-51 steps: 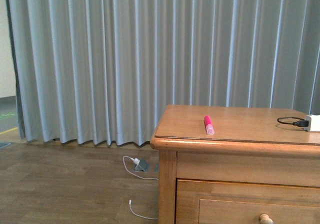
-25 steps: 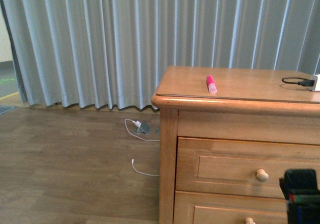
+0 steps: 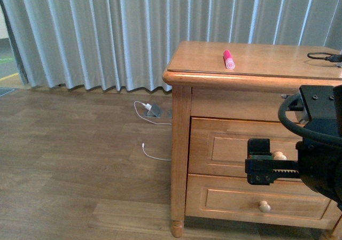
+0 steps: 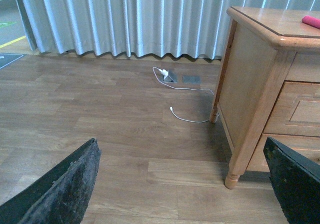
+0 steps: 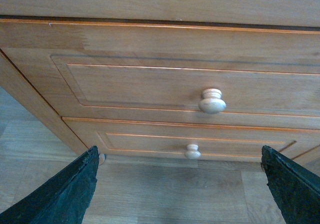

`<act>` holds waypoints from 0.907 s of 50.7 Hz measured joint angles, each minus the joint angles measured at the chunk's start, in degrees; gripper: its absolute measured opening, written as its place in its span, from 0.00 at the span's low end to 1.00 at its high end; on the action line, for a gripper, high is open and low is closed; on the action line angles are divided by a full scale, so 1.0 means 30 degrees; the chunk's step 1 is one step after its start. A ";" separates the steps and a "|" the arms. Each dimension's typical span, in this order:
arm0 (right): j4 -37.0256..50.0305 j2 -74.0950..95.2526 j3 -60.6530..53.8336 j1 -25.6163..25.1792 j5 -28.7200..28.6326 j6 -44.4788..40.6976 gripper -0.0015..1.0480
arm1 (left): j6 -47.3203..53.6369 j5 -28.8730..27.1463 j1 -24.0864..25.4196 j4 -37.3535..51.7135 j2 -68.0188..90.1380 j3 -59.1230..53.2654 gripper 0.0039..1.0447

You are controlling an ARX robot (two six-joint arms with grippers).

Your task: Place pink marker in drawer with both arms

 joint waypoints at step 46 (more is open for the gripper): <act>0.1450 0.6644 0.5450 -0.2302 -0.0736 -0.0940 0.92 | 0.0000 0.0000 0.0000 0.0000 0.0000 0.0000 0.94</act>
